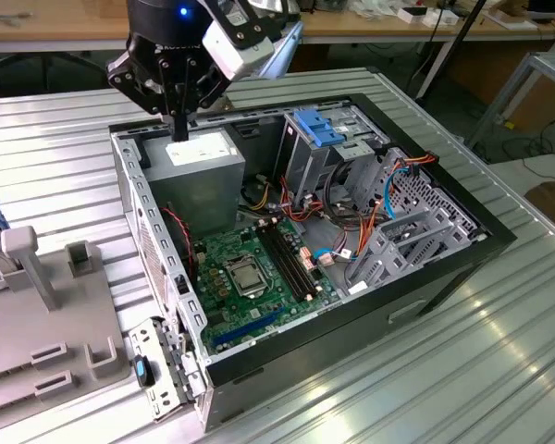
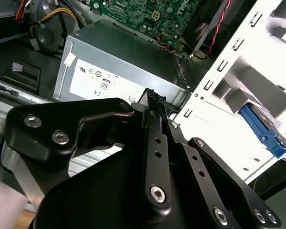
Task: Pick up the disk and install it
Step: 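Reach for the disk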
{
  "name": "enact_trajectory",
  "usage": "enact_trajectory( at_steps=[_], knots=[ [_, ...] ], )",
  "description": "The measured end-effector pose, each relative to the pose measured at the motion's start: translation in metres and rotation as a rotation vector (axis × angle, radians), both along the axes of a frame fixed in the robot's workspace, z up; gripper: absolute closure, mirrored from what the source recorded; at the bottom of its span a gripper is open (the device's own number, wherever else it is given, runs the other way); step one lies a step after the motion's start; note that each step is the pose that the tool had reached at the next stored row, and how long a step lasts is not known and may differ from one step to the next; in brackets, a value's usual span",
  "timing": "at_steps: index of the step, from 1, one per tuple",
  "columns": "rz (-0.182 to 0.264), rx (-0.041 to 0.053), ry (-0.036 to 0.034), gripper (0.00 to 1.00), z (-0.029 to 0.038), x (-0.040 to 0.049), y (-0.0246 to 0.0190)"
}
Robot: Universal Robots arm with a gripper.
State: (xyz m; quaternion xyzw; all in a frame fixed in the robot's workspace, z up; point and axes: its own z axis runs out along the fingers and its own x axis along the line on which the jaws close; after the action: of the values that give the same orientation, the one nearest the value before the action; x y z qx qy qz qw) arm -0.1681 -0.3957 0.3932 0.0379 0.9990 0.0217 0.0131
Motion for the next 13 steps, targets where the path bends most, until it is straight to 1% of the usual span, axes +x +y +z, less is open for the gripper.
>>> enact_trajectory(
  at_steps=[5, 10, 13],
  knots=[
    [0.0, -0.0001, 0.0001, 0.89, 0.0, -0.0084, 0.0],
    [0.0, -0.0001, 0.0001, 0.89, -0.0001, -0.0141, 0.0],
    [0.0, -0.0001, 0.0001, 0.89, -0.0001, -0.0192, 0.0]
  ],
)
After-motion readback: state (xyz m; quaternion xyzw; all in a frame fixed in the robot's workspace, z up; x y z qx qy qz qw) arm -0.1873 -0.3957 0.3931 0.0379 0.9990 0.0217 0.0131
